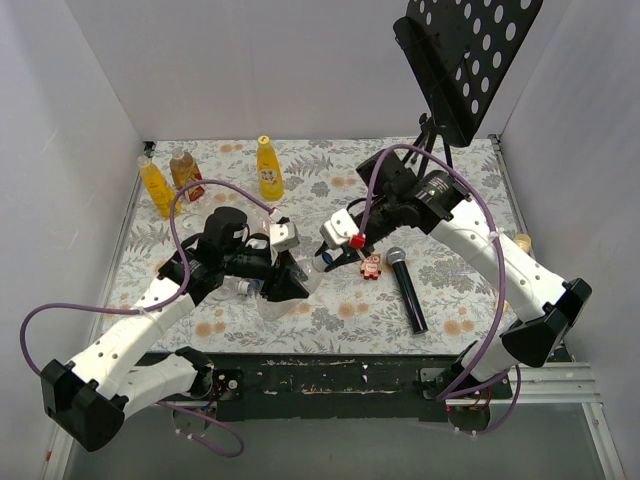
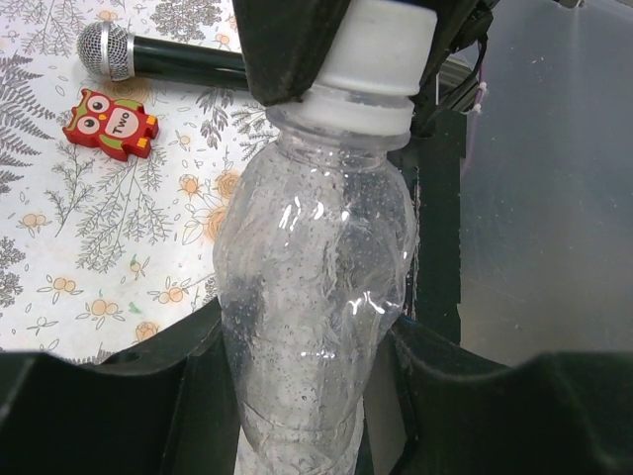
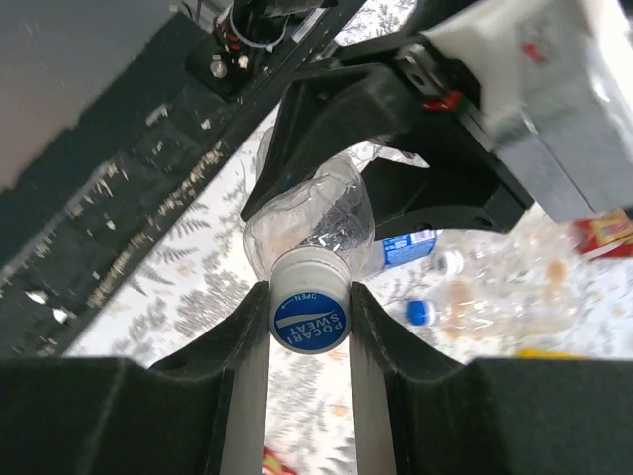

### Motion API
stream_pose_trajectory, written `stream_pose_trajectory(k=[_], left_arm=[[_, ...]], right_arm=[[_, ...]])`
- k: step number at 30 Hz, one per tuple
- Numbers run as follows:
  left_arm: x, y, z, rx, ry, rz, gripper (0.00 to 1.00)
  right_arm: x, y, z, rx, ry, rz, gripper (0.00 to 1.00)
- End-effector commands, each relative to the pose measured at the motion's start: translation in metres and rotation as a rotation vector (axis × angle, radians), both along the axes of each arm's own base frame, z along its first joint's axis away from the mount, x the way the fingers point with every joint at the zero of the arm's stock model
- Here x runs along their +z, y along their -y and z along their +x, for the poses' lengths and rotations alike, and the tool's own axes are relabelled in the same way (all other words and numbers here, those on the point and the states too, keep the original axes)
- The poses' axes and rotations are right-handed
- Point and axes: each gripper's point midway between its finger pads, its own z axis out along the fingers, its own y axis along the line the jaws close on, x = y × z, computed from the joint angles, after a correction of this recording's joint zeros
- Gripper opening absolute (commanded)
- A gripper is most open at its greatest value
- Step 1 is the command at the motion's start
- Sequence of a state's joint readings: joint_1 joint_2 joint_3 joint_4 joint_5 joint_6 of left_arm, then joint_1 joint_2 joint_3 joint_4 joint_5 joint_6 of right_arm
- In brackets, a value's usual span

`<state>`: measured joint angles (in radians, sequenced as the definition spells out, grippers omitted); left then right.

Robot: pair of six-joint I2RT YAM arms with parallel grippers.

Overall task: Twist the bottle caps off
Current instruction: Unscrew the bottle cap from the plastic bottle.

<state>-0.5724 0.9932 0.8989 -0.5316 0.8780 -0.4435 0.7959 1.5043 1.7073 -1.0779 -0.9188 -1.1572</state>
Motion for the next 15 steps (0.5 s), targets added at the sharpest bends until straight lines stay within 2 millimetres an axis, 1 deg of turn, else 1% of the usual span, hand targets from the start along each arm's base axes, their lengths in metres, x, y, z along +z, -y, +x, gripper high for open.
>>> stream_pose_trajectory(k=[1, 3, 8, 11, 15], left_arm=[[-0.006, -0.006, -0.001, 0.026, -0.045, 0.032, 0.00], [-0.007, -0.007, -0.001, 0.026, -0.045, 0.033, 0.00], [-0.009, -0.007, -0.001, 0.022, -0.048, 0.036, 0.00], [-0.011, -0.007, -0.001, 0.021, -0.048, 0.035, 0.00], [-0.011, -0.006, -0.002, 0.020, -0.050, 0.034, 0.00]], right_arm=[[0.011, 0.011, -0.007, 0.198, 0.330, 0.094, 0.01], [0.013, 0.010, -0.008, 0.199, 0.315, 0.089, 0.01], [0.004, 0.011, -0.025, 0.226, 0.219, 0.129, 0.01], [0.003, 0.011, -0.031, 0.217, 0.158, 0.132, 0.01], [0.005, 0.011, -0.032, 0.196, 0.116, 0.145, 0.01]])
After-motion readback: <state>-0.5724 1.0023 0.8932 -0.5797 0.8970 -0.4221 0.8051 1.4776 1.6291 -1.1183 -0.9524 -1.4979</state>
